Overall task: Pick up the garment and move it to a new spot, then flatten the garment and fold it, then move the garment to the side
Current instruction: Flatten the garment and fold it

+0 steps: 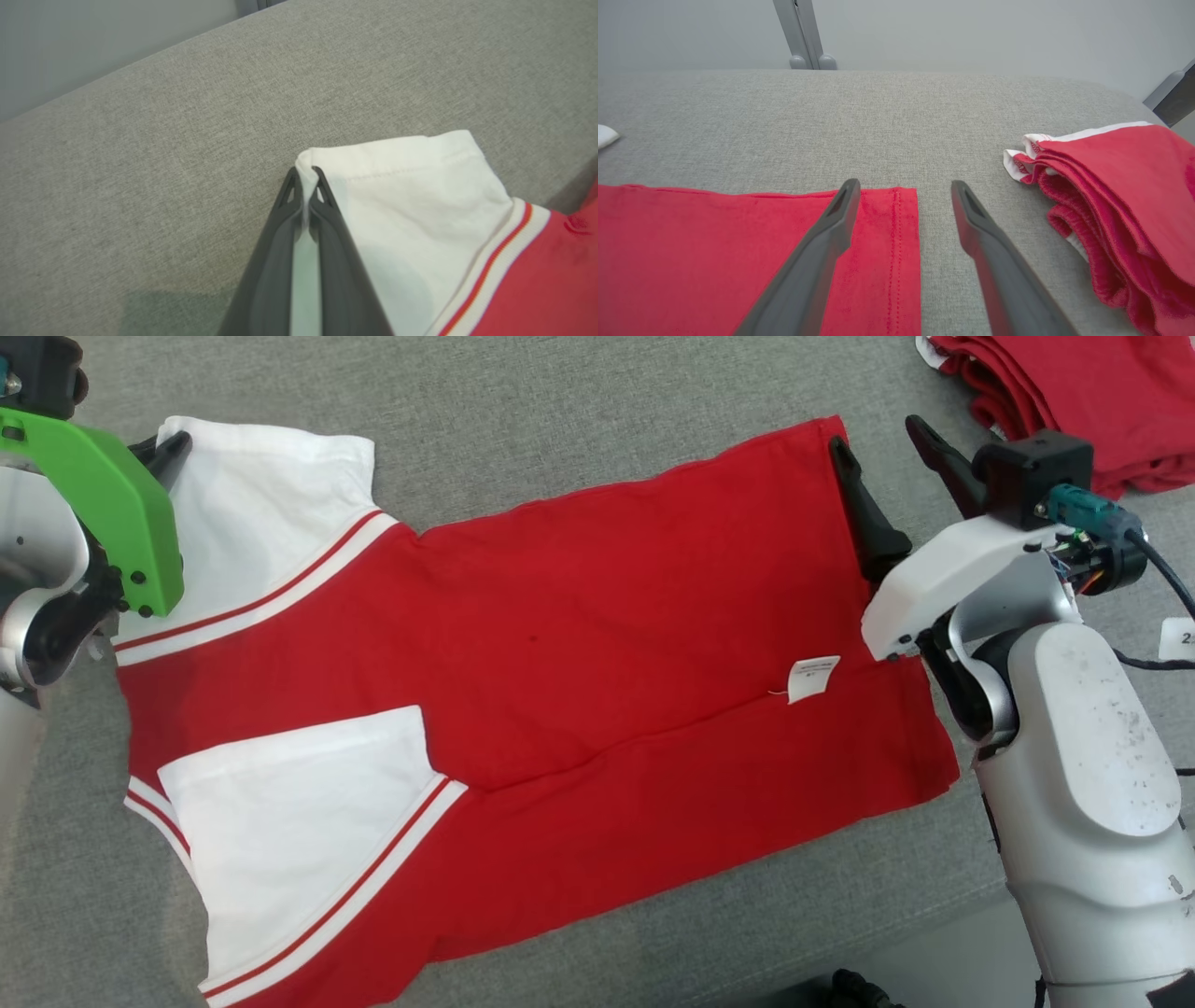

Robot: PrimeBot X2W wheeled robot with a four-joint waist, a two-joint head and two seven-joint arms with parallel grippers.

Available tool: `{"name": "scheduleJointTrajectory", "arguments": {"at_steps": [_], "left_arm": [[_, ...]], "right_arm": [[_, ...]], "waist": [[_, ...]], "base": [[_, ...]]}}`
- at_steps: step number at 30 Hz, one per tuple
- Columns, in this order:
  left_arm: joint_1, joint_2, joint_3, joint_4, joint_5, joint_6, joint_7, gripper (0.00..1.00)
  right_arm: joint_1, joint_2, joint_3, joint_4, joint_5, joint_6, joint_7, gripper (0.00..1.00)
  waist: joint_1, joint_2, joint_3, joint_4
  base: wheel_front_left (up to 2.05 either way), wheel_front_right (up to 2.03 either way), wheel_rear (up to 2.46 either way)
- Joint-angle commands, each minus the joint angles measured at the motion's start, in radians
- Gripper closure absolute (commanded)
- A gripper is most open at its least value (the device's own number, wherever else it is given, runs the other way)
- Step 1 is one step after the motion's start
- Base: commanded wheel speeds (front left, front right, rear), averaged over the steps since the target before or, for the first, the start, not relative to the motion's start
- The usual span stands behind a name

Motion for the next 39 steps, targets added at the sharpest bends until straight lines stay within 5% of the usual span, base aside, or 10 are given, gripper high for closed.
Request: {"name": "scheduleJointTrajectory", "arguments": {"at_steps": [1,19,28,30,33,34,39], "left_arm": [[0.019,0.003,0.002,0.000,0.010,-0.003,-0.015,1.00],[0.109,-0.027,-0.016,-0.178,0.001,0.005,-0.180,1.00],[0.128,-0.041,-0.028,-0.221,0.000,0.012,-0.195,1.00],[0.128,-0.040,-0.030,-0.223,-0.001,0.012,-0.197,1.00],[0.126,-0.039,-0.032,-0.225,-0.004,0.011,-0.199,1.00],[0.126,-0.039,-0.032,-0.226,-0.005,0.011,-0.199,1.00],[0.115,-0.031,-0.036,-0.226,-0.001,0.008,-0.212,1.00]], "right_arm": [[-0.021,-0.008,0.006,0.012,-0.011,-0.001,0.009,0.00],[-0.181,-0.064,-0.081,0.279,0.025,-0.001,0.208,0.00],[-0.228,-0.089,-0.023,0.400,0.025,-0.001,0.309,0.01],[-0.231,-0.095,-0.007,0.410,0.036,-0.001,0.321,0.50],[-0.235,-0.109,0.014,0.422,0.044,-0.001,0.325,0.91],[-0.236,-0.113,0.015,0.428,0.045,-0.001,0.324,1.00],[-0.252,-0.114,0.006,0.432,0.036,-0.001,0.257,1.00]], "waist": [[-0.0001,0.0000,-0.019,0.020],[-0.0001,0.0000,-0.050,0.142],[-0.0001,0.0000,-0.047,0.164],[-0.0001,0.0000,-0.050,0.165],[-0.0001,0.0000,-0.052,0.164],[-0.0001,0.0000,-0.053,0.163],[-0.0001,0.0000,-0.059,0.161]], "base": [[0.00,0.00,0.00],[0.00,0.00,0.00],[0.00,0.00,0.00],[0.00,0.00,0.00],[0.00,0.00,0.00],[0.00,0.00,0.00],[0.00,0.00,0.00]]}}
